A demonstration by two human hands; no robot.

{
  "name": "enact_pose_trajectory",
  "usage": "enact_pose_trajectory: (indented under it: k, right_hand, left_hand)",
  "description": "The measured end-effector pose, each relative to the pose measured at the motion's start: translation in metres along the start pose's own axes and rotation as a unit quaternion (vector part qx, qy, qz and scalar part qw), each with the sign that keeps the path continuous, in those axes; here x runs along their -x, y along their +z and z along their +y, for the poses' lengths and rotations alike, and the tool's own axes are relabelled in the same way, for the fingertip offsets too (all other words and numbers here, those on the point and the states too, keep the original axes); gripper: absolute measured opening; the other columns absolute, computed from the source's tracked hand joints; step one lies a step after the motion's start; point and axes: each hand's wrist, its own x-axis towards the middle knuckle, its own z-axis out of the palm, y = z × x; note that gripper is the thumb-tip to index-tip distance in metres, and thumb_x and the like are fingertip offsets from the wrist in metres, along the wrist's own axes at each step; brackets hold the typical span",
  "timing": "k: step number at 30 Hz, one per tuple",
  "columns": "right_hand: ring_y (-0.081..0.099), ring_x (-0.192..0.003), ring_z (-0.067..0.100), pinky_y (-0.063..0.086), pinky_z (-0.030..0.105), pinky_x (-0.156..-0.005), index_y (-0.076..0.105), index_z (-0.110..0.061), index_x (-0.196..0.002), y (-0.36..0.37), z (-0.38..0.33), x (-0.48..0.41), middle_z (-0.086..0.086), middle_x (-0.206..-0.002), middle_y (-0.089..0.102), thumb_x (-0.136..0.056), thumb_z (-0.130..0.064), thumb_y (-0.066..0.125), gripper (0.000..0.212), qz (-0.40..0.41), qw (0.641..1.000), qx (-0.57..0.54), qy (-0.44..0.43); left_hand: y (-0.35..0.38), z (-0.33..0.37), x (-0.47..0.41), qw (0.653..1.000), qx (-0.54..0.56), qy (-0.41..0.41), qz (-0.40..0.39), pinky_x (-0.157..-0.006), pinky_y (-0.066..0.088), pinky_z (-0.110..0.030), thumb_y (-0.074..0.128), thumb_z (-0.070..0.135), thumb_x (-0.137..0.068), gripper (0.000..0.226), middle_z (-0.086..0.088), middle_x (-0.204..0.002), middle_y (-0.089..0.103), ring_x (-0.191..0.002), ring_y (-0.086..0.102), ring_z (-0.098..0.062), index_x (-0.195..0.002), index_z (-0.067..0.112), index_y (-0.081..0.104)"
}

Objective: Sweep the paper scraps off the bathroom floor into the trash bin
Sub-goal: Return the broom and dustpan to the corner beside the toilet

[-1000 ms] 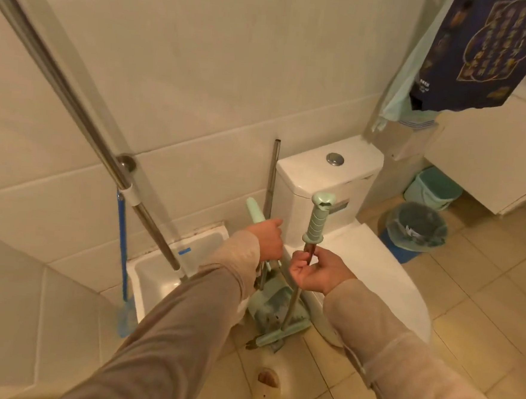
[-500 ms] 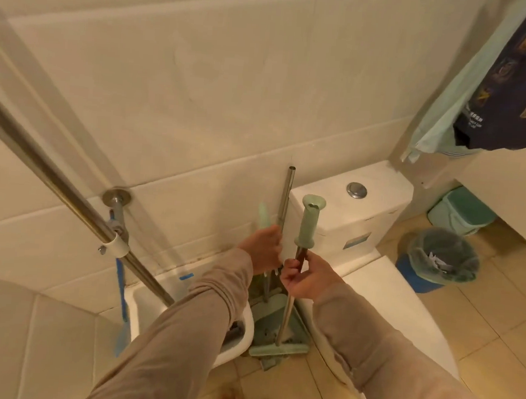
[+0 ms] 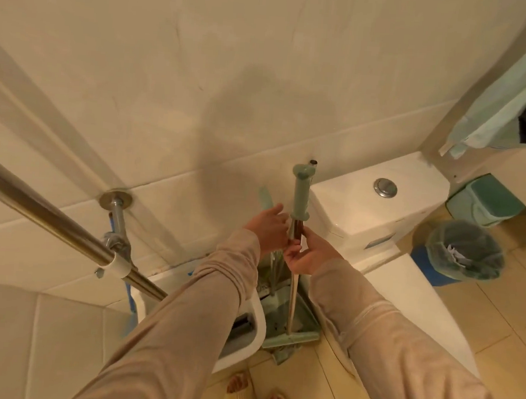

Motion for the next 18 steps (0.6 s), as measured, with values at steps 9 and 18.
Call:
enact_pose_trajectory:
  k: [9,18]
  right_hand:
    - [0.040,-0.025,0.016,0.030,0.013,-0.025,0.055,-0.003,-0.082,0.049,-0.025,-0.028,0.008,-0.065,0.046,-0.091,-0.012,0.057,0.012,-0.004,0.991,-0.133,-0.018]
    - [0.058,-0.117,0.023,0.041,0.026,-0.097,0.053,-0.014,-0.133,0.061,-0.023,-0.040,0.008,-0.126,0.064,-0.093,-0.020,0.051,0.041,0.132,0.884,0.353,-0.276]
  left_hand:
    - [0.024,-0.029,0.000,0.987,0.102,-0.099,0.072,-0.111,0.025,-0.044,0.037,0.005,-0.097,0.032,-0.012,-0.124,0.057,-0.122,0.045,-0.031,-0.127,0.005,0.047]
    - [0.026,-0.013,-0.001,0.938,0.237,-0.229,0.109,-0.117,0.014,-0.047,0.039,0.005,-0.095,0.047,-0.013,-0.149,0.033,-0.142,0.022,-0.030,-0.141,0.006,0.030]
